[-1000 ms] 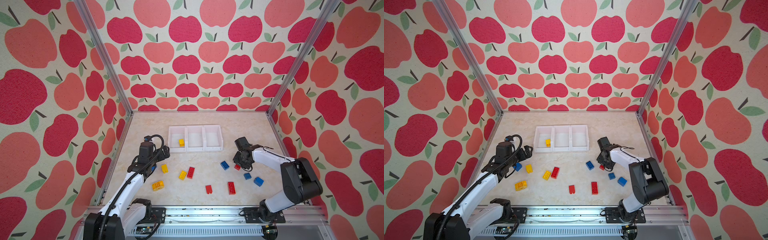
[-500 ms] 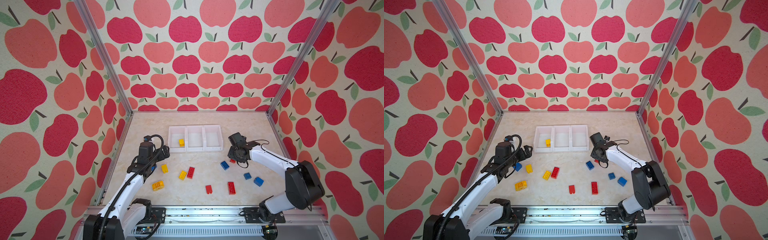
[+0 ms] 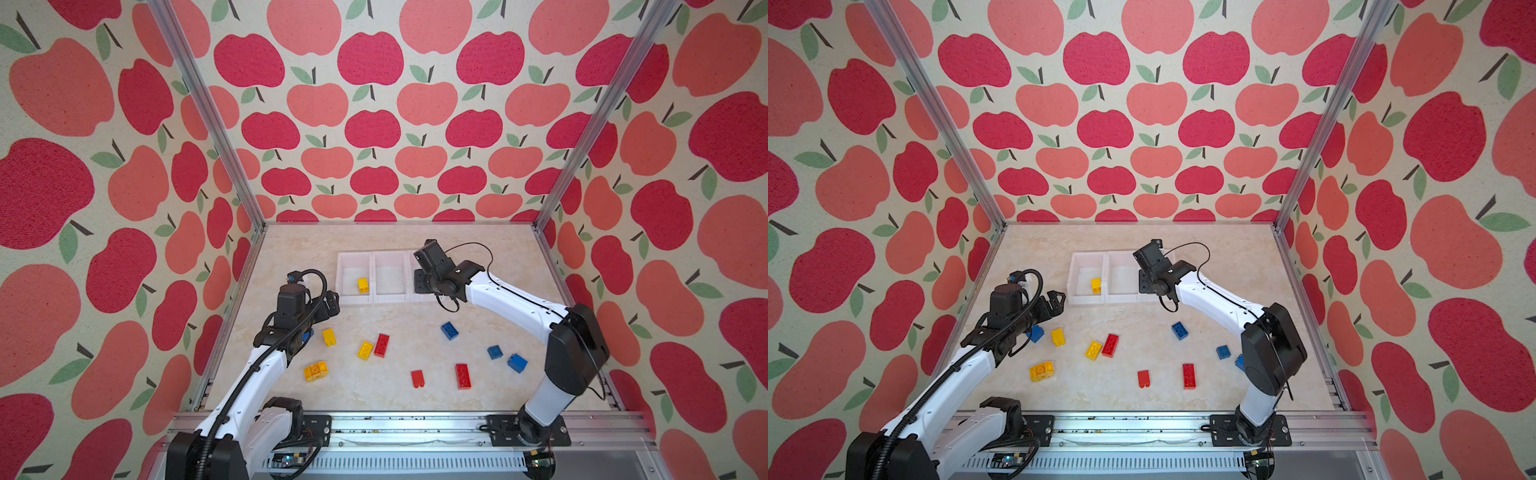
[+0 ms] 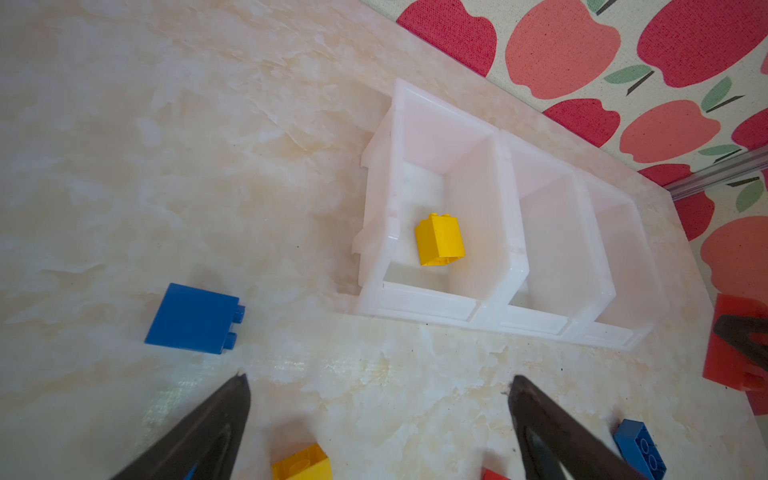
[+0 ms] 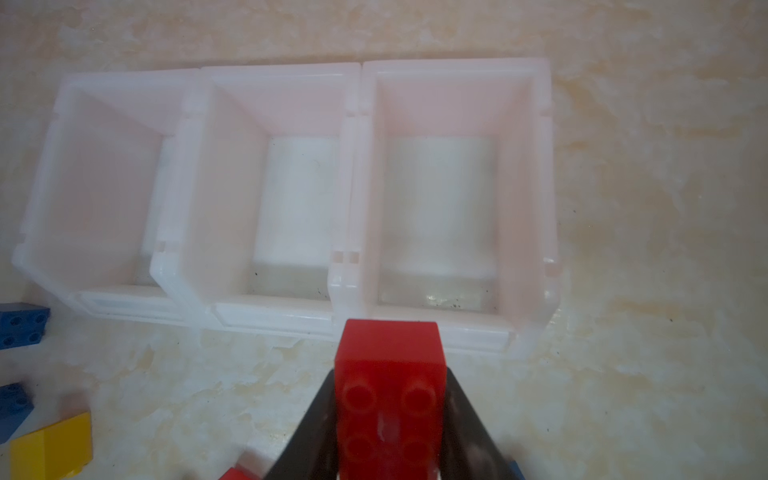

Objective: Sort the legos into containers by color
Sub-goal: 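Lift the red brick and carry it over the bin with the right gripper, then lower the red brick into the middle compartment and open the right gripper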

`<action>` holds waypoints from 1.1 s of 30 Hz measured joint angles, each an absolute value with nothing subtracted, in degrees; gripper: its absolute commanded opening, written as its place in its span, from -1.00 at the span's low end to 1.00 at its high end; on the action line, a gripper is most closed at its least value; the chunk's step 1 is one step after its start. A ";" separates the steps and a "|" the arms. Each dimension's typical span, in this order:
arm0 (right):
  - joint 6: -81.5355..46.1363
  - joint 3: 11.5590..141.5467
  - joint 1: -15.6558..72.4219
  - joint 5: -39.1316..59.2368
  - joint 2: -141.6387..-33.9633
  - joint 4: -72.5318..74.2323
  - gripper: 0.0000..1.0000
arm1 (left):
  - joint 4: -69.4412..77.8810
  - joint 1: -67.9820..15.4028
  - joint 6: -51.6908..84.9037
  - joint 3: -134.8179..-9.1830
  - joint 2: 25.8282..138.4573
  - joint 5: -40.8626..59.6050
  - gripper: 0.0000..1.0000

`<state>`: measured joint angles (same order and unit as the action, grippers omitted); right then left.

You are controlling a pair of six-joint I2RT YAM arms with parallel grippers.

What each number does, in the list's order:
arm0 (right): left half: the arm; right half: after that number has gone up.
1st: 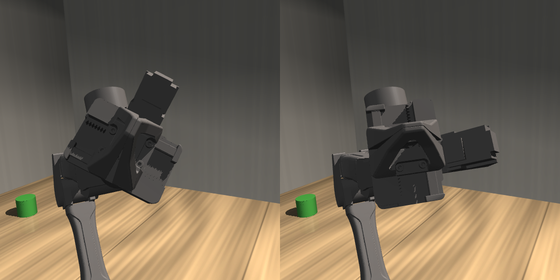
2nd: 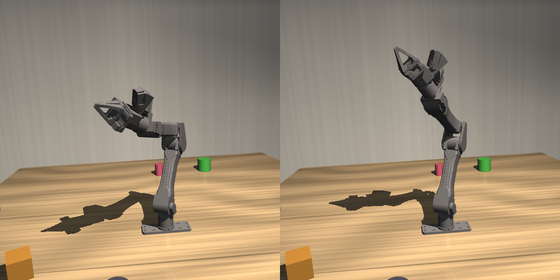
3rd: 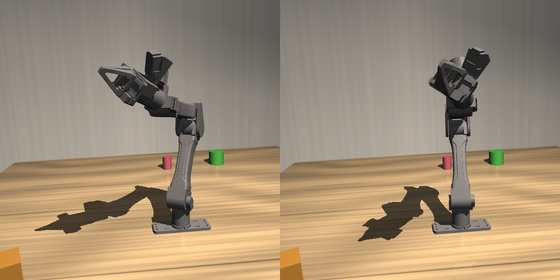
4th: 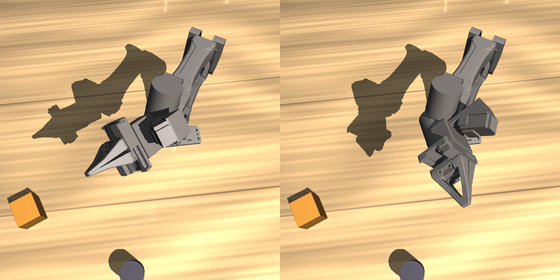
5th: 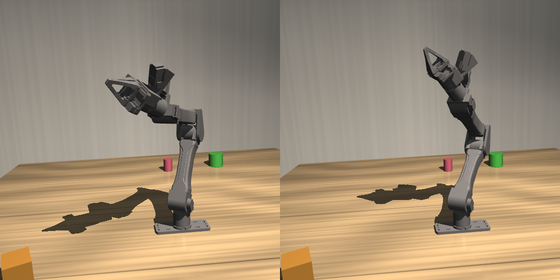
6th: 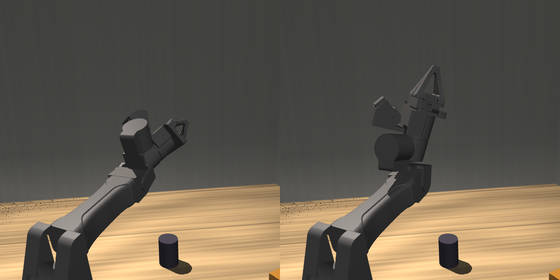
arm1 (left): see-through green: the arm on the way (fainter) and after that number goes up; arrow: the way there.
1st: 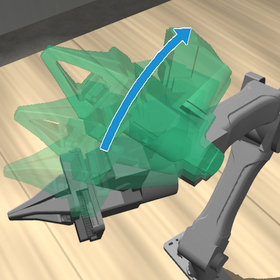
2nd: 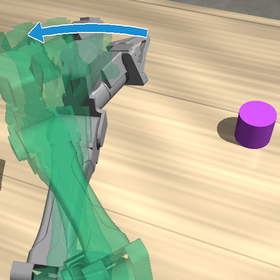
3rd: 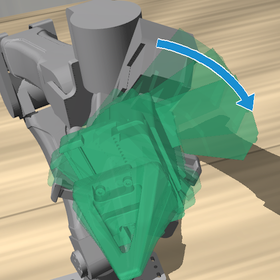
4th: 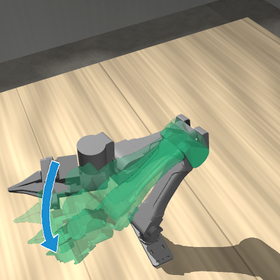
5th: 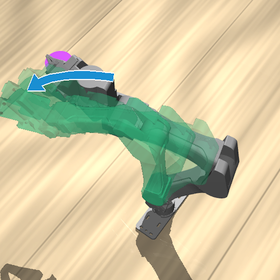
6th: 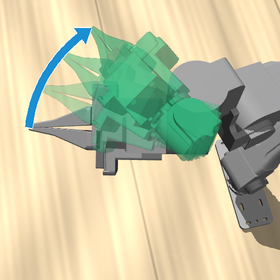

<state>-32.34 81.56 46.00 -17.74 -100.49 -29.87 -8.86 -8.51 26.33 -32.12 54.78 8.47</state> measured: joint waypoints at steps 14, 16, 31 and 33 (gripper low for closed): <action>-24.67 104.47 48.12 -13.82 -119.94 -30.83 -0.36 | -9.21 -8.95 27.38 -32.12 54.37 8.49 0.99; -24.23 106.65 48.12 -13.32 -122.26 -31.66 -0.35 | -9.21 -9.06 27.53 -32.12 54.37 8.49 0.99; -23.86 110.43 47.99 -10.22 -130.32 -33.36 -0.14 | -9.65 -9.30 27.57 -32.12 54.37 8.47 0.99; -23.86 110.78 47.88 -10.00 -130.32 -33.52 -0.05 | -9.65 -9.30 27.57 -32.12 54.37 8.47 0.99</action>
